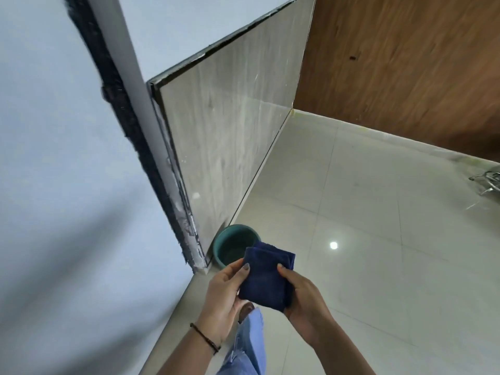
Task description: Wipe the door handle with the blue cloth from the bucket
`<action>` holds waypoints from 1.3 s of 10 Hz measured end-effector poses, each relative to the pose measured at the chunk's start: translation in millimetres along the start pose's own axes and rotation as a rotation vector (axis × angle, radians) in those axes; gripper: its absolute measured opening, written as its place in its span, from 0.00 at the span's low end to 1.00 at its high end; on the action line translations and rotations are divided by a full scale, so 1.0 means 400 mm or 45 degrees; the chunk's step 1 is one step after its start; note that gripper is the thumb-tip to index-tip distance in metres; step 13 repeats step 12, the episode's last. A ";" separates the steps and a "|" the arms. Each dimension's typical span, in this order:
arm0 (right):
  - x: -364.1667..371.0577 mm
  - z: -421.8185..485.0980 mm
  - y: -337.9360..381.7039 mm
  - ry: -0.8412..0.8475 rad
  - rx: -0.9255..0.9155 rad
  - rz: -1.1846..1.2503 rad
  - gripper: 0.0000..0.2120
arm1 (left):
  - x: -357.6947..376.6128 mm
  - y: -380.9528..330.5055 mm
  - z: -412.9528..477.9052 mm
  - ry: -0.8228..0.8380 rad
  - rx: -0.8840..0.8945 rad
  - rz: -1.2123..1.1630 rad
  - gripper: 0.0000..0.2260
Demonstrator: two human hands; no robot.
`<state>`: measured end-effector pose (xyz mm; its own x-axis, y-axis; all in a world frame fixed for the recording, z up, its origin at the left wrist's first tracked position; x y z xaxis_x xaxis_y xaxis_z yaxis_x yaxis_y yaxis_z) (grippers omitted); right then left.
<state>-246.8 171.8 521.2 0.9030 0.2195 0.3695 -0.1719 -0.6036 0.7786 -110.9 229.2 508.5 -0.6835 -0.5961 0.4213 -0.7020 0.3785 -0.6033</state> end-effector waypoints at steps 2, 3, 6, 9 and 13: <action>-0.058 0.368 0.050 0.022 0.218 -0.245 0.15 | 0.064 -0.061 0.359 -0.216 -0.184 0.115 0.11; -0.114 0.548 0.054 -0.046 0.273 -0.340 0.14 | 0.086 -0.063 0.523 -0.194 -0.289 -0.091 0.10; -0.243 1.065 -0.182 -0.004 0.534 -0.567 0.06 | -0.055 0.089 0.986 -0.537 -0.394 -0.564 0.14; -0.317 1.561 -0.652 0.095 0.458 -1.051 0.14 | -0.322 0.366 1.513 -0.908 -0.420 -0.683 0.12; -0.367 1.775 -0.962 0.034 0.444 -1.233 0.28 | -0.558 0.557 1.787 -1.043 -0.552 -0.472 0.19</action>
Point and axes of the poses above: each hand's wrist, its own z-axis towards the middle knuckle, its own x-axis out of the palm, y = z × x, the point moved 4 cm from there along z, towards the middle knuckle, and after that the axes turned 9 degrees about -x, right-handed, at the moved point
